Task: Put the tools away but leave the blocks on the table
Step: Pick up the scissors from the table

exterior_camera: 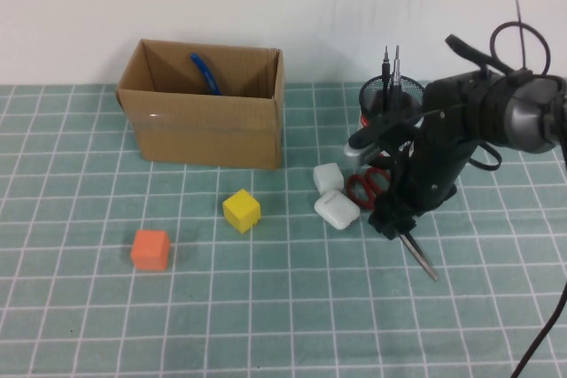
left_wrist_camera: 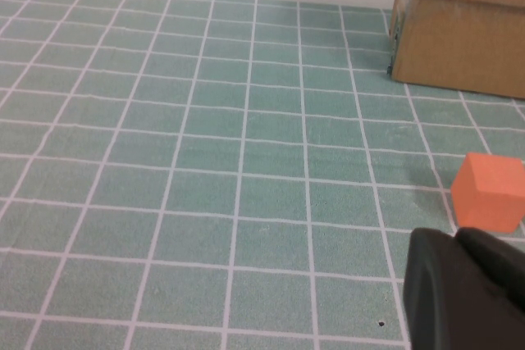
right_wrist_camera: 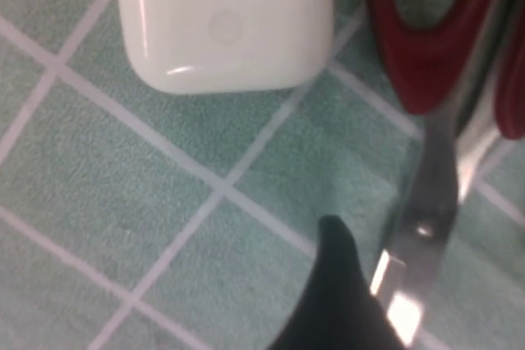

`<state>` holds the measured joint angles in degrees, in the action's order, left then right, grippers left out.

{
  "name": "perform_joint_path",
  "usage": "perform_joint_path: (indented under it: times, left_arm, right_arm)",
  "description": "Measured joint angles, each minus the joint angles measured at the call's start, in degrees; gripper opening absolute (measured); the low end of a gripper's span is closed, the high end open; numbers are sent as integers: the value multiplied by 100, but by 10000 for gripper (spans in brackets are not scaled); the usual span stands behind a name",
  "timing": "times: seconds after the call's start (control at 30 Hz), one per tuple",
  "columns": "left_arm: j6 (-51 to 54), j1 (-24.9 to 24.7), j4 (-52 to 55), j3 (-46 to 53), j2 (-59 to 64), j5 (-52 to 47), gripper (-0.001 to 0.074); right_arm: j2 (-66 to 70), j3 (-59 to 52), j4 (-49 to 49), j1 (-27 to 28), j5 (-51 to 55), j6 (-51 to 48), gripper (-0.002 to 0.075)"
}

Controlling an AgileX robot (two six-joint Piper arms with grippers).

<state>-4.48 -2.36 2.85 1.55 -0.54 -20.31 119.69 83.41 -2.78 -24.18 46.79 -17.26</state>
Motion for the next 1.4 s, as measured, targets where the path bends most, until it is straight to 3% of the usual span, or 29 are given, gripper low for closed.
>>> perform_joint_path:
  times: [0.73, 1.13, 1.4]
  left_arm:
    - [0, 0, 0, 0, 0, 0, -3]
    - [0, 0, 0, 0, 0, 0, -3]
    - [0, 0, 0, 0, 0, 0, -3]
  right_arm:
    - [131, 61, -11, -23, 248, -26, 67]
    - [-36, 68, 228, -23, 1012, 148, 58]
    - [-949, 58, 435, -23, 1857, 204, 57]
